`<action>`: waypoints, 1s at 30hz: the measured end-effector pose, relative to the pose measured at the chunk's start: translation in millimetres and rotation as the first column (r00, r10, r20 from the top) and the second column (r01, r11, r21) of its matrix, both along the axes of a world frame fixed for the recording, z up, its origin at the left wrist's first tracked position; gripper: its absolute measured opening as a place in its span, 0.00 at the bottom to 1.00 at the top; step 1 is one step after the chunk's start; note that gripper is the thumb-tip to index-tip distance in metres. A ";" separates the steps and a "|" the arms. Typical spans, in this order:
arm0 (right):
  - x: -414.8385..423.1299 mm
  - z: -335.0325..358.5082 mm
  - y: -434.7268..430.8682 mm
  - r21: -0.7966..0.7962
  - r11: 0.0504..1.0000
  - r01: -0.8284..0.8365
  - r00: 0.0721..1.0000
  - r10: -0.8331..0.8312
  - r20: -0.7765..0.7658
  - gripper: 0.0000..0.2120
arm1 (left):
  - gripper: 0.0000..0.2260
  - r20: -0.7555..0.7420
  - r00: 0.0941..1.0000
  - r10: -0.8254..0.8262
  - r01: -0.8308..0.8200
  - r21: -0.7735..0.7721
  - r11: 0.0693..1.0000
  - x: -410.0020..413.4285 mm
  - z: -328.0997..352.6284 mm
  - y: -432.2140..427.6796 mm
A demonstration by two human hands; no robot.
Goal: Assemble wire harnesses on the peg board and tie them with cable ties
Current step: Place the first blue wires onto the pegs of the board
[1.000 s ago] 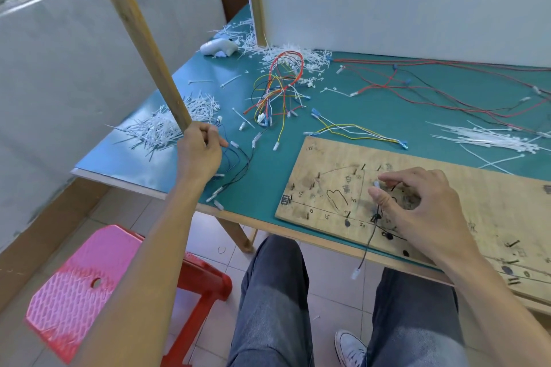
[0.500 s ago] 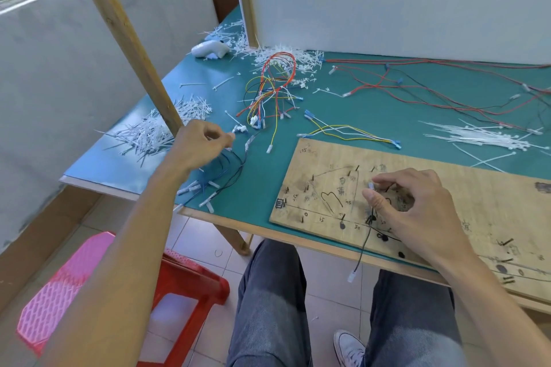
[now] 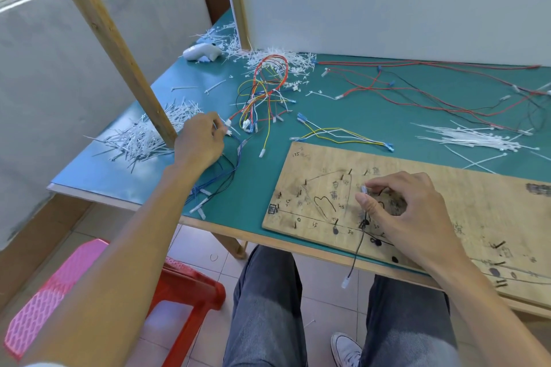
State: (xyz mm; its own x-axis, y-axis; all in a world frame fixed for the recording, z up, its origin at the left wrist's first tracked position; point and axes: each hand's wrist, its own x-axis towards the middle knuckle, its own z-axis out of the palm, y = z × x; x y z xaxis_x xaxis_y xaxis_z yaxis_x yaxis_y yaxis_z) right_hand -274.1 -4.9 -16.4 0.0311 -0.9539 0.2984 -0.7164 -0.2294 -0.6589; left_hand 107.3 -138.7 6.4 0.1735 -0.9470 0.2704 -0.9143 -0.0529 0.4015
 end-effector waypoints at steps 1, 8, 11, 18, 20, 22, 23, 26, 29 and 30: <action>-0.2 0.0 -0.1 0.000 1.000 0.003 1.000 -0.003 0.000 0.15 | 0.06 -0.010 1.000 -0.004 0.004 -0.074 0.997 1.2 3.4 0.7; 0.2 0.0 -0.8 0.006 1.000 0.008 1.000 -0.008 -0.003 0.14 | 0.13 0.018 0.999 0.032 -0.017 -0.540 0.841 -1.9 59.6 14.4; 0.6 -0.2 -0.1 0.005 1.000 0.012 1.000 -0.012 -0.002 0.14 | 0.13 0.039 0.999 0.003 0.022 -0.625 0.780 -8.1 92.5 21.6; 2.0 15.4 8.5 -0.078 0.993 0.092 0.969 -0.072 0.235 0.08 | 0.05 -0.127 0.876 -0.465 0.340 -0.521 0.783 -86.2 140.7 80.7; 3.3 27.8 14.1 -0.091 0.992 0.093 0.933 -0.054 0.356 0.10 | 0.06 -0.215 0.803 -0.556 0.441 -0.414 0.796 -116.2 129.6 103.7; 10.9 45.6 17.7 -0.080 0.996 -0.026 0.871 0.061 0.488 0.13 | 0.06 -0.299 0.738 -0.604 0.516 -0.326 0.792 -142.0 112.5 120.8; 16.1 54.3 19.0 -0.068 0.992 -0.109 0.813 0.128 0.568 0.13 | 0.06 -0.333 0.713 -0.617 0.544 -0.291 0.787 -152.8 103.5 127.3; 27.6 72.0 23.7 -0.070 0.972 -0.223 0.653 0.202 0.730 0.08 | 0.08 -0.471 0.629 -0.619 0.585 -0.237 0.775 -171.8 82.1 139.8; 28.8 72.2 27.6 0.019 0.971 -0.240 0.589 0.130 0.798 0.09 | 0.07 -0.582 0.551 -0.599 0.599 -0.224 0.769 -177.0 69.7 147.3; 28.7 71.4 28.7 0.058 0.962 -0.266 0.565 0.107 0.818 0.11 | 0.07 -0.596 0.541 -0.593 0.602 -0.217 0.768 -177.8 67.1 149.1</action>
